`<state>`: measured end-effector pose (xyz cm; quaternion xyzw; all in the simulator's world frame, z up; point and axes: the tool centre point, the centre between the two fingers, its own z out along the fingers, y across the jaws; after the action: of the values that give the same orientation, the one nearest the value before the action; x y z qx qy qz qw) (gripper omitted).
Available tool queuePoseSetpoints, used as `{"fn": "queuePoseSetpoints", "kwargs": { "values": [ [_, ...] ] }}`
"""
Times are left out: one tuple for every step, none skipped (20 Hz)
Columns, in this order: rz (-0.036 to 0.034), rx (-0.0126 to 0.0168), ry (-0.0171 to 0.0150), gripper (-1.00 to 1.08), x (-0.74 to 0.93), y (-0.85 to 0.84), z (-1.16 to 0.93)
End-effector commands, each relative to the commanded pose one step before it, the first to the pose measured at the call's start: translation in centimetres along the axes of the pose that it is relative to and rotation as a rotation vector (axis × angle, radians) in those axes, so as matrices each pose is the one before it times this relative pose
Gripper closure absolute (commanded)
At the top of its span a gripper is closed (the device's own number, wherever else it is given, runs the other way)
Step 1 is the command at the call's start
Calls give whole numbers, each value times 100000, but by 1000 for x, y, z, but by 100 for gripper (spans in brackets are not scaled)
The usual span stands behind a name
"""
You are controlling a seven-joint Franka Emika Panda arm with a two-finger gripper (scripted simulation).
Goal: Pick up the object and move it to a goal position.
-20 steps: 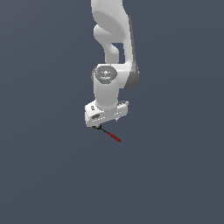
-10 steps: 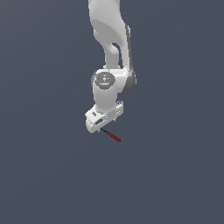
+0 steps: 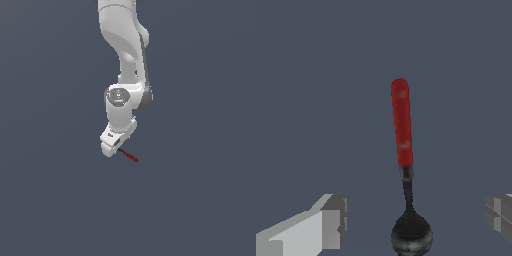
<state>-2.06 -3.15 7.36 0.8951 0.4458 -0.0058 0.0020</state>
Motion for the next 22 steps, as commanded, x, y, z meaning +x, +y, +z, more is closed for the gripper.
{"fn": "queuePoseSetpoints", "kwargs": {
  "values": [
    [-5118,-96,394,-92,-47,-57,428],
    [-1632,-21,125,-92,-18,-23,142],
    [-1489,-21,116,-92,-17,-21,129],
    [-1349,-20,107,-92,-14,-20,117],
    [-1206,-18,97,-92,-12,-19,104],
    [-1062,-17,86,-92,-12,-16,91],
    [-923,-15,76,-92,-8,-15,79],
    [-782,-13,65,-92,-6,-13,67],
    [-638,-11,53,-92,-6,-11,54],
    [-496,-9,42,-92,-4,-8,42],
    [-351,-6,30,-92,-5,-5,30],
    [-218,-4,18,-92,1,-5,18],
    [-69,-1,6,-92,-2,-1,6],
    [469,37,-51,-92,-8,2,-24],
    [0,0,0,-92,-2,0,33],
    [0,0,0,-92,-7,0,100],
    [0,0,0,-92,-11,0,166],
    [-69,-4,1,-92,21,-18,229],
    [0,0,0,-92,-20,-1,297],
    [-69,-3,2,-92,12,-20,360],
    [0,0,0,-92,-30,-3,425],
    [-98,-4,3,-92,17,-29,484]
  ]
}}
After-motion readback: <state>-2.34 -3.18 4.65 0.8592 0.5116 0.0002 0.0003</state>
